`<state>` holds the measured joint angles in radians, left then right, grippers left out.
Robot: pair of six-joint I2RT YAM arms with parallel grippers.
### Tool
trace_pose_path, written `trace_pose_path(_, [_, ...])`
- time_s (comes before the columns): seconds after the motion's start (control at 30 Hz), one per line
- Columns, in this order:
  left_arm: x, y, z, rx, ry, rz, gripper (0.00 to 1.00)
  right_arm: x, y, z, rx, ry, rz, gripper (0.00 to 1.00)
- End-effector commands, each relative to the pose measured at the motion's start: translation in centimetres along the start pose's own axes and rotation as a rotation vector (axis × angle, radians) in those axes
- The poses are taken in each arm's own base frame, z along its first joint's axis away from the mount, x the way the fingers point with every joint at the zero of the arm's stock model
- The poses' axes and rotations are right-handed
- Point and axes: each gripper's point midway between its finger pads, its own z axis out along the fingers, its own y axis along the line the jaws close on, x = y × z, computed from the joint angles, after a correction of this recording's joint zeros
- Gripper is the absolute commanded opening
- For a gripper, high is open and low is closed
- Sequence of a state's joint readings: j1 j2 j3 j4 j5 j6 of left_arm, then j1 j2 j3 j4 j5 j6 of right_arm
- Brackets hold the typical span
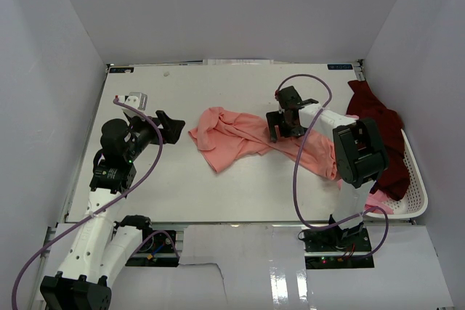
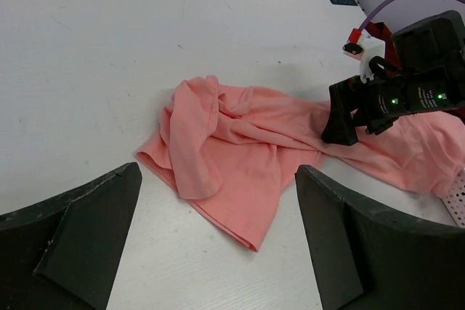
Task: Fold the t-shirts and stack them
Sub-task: Move the tshirt to the center of the board
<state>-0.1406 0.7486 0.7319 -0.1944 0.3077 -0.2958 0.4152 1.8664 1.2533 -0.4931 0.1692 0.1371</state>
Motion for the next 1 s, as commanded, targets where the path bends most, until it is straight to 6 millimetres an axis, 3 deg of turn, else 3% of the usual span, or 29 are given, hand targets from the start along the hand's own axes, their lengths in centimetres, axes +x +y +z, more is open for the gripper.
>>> trace_pose_path(0.0, [-0.5,-0.5,-0.2,0.022,-0.020,0.019,0.98,0.6,0.2,1.4,-0.009,0.006,-0.012,0.94])
trace_pose_path(0.13, [-0.4,-0.5,-0.2,0.023,-0.018,0.019,0.98,2.0,0.4,2.4,-0.019,0.046,-0.007,0.79])
trace_pose_path(0.17, [-0.4,-0.5,-0.2,0.023,-0.018,0.019,0.98,2.3,1.0,2.6,-0.049,0.054,-0.008,0.34])
trace_pose_path(0.23, [-0.5,-0.5,-0.2,0.023,-0.020,0.019,0.98,2.9,1.4,3.1,-0.073,0.078,-0.002,0.11])
trace_pose_path(0.27, [-0.5,-0.5,-0.2,0.023,-0.020,0.019,0.98,3.1,1.5,3.2,-0.074,0.083,-0.001,0.08])
trace_pose_path(0.37, [-0.4,-0.5,-0.2,0.022,-0.017,0.018,0.98,3.1,1.5,3.0,-0.074,0.085,0.007,0.08])
trace_pose_path(0.5, [-0.4,-0.5,-0.2,0.024,-0.018,0.017,0.98,1.5,1.1,0.9,-0.062,0.037,0.009,0.08])
trace_pose_path(0.63, [-0.3,-0.5,-0.1,0.024,-0.013,0.016,0.98,-1.4,1.2,-3.1,-0.074,-0.053,0.010,0.08])
trace_pose_path(0.7, [-0.4,-0.6,-0.2,0.026,-0.017,0.017,0.98,-3.9,1.6,-5.5,-0.088,-0.125,0.011,0.08])
trace_pose_path(0.87, [-0.4,-0.5,-0.2,0.023,-0.018,0.016,0.98,-8.4,3.9,-10.9,-0.173,-0.235,-0.027,0.08])
trace_pose_path(0.97, [-0.5,-0.5,-0.2,0.023,-0.020,0.016,0.98,-8.8,7.3,-12.0,-0.299,-0.212,-0.082,0.08])
